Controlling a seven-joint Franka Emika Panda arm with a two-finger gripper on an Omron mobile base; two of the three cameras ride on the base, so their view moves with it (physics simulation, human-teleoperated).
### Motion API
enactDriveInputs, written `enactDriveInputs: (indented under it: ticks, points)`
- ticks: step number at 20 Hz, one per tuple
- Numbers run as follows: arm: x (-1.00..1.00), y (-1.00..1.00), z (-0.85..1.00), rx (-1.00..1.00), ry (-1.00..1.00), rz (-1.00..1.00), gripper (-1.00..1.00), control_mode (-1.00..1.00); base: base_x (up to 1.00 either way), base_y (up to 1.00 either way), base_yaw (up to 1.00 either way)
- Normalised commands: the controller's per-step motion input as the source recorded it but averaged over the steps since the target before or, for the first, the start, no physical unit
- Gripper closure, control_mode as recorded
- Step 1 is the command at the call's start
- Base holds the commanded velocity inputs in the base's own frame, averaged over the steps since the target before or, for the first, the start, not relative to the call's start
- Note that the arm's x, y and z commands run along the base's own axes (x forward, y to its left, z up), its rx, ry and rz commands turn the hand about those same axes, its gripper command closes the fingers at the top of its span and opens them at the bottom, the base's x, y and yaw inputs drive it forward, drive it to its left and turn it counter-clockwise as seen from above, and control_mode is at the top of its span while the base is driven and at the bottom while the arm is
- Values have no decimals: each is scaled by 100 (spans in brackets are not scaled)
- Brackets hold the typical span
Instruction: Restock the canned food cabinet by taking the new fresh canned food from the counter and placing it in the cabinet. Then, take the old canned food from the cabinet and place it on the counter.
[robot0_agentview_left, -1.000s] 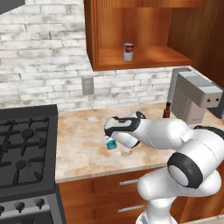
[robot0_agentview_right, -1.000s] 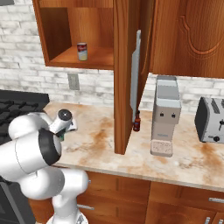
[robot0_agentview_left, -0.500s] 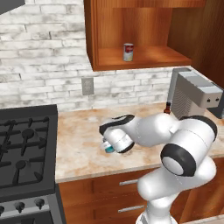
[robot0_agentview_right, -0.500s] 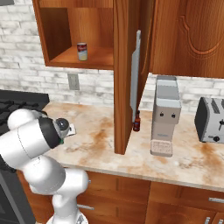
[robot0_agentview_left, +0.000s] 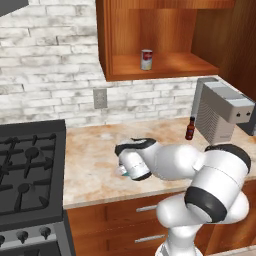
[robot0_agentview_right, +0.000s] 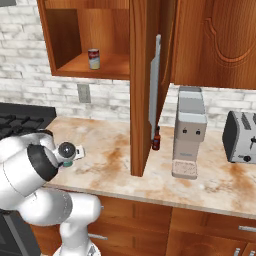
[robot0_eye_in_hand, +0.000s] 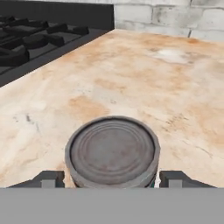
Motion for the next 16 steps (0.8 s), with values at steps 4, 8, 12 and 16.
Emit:
enactDriveInputs:
  ticks: [4, 8, 12, 16]
  points:
    - [-38, 0, 58, 0, 5, 0, -100, -100, 0, 0, 0]
    - [-27, 0, 96, 2, 1, -3, -100, -100, 0, 0, 0]
    - [-5, 0, 100, 2, 0, -8, -100, -100, 0, 0, 0]
    - [-15, 0, 100, 1, 0, -10, -100, -100, 0, 0, 0]
